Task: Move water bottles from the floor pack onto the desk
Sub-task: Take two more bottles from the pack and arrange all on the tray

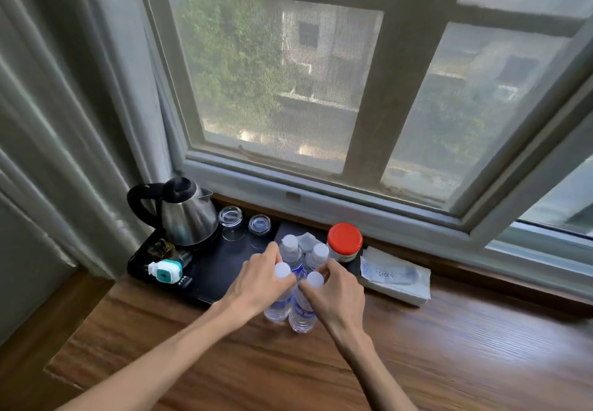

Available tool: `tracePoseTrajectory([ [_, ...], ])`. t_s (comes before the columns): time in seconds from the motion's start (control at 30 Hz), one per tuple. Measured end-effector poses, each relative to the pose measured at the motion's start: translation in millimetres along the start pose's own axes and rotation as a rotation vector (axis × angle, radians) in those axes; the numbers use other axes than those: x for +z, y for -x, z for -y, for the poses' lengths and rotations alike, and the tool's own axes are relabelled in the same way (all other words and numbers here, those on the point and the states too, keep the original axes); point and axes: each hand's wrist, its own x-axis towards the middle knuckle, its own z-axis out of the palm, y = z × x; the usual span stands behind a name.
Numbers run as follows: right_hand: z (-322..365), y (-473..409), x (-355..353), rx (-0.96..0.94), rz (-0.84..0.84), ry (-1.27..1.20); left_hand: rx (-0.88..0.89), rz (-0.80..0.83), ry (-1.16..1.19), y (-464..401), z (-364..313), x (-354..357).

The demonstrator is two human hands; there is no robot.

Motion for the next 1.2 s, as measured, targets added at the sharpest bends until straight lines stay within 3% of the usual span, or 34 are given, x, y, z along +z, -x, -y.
tracePoseTrajectory([
  [0.37,-7,10,22,-0.045,-0.101,0.067,0.147,0.082,0.123,-19,39,13],
  [0.53,-26,16,35,-0.024,-0.017,0.007,0.211,0.088,0.197,-15,53,14],
  [0.67,-38,20,42,0.031,0.015,-0.114,0.261,0.065,0.081,-13,66,20],
  [0.83,-51,29,56,0.032,0.125,-0.166,0.205,0.131,0.261,-7,83,41],
  [1.0,-62,31,71,0.044,0.027,-0.25,0.077,0.033,0.357,-7,96,57],
  [1.2,-76,31,82,0.056,-0.038,-0.301,0.067,0.006,0.384,-9,95,67],
])
